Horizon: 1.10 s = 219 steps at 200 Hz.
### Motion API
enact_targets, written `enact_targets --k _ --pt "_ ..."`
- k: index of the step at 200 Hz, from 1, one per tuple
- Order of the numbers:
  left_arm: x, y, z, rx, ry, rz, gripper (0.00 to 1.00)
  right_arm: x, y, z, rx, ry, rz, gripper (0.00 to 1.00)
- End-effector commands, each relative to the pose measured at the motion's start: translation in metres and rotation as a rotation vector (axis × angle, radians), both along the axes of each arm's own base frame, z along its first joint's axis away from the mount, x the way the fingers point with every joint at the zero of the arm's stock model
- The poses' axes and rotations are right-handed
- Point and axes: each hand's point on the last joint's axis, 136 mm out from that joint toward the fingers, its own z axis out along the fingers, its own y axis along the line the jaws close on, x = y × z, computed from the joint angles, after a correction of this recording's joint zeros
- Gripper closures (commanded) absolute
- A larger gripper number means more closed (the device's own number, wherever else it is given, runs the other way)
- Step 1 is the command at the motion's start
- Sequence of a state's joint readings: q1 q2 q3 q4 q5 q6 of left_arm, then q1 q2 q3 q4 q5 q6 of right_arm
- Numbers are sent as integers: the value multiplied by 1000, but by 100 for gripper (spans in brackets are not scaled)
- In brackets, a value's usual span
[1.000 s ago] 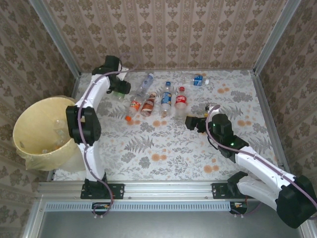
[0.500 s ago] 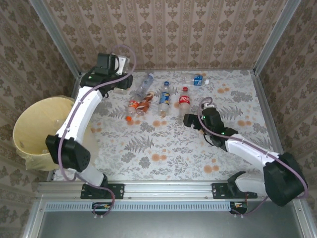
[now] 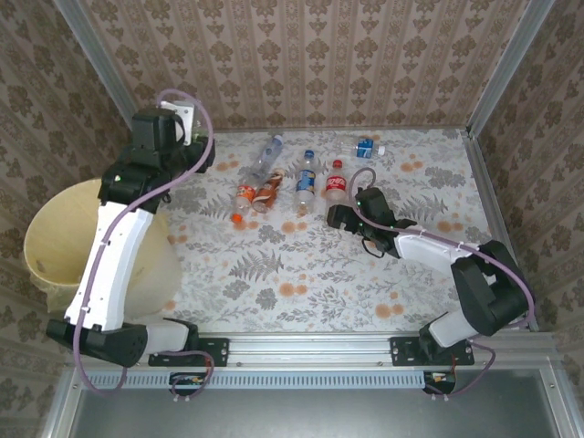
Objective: Put the plastic bottles in the bin
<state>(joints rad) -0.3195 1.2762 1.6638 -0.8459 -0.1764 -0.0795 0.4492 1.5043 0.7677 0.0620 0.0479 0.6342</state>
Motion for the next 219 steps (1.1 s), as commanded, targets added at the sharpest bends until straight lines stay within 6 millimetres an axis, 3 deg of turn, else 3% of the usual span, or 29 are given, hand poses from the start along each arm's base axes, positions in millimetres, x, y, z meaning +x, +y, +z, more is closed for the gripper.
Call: enact_targets --k 1,23,43,96,164,219 --pt "-26 52 12 121 15 220 42 8 9 11 53 -2 3 0" --pt "-50 107 22 266 22 446 42 10 11 12 57 1 5 0" --pt "-70 150 19 330 55 610 42 13 12 15 54 -3 11 0" --pt "-104 220 -17 276 174 828 42 23 14 35 35 -29 33 0" --pt "-148 288 -61 142 307 1088 41 26 18 53 17 -39 70 0" --pt "-167 302 -85 79 386 1212 32 25 16 57 32 -50 51 0"
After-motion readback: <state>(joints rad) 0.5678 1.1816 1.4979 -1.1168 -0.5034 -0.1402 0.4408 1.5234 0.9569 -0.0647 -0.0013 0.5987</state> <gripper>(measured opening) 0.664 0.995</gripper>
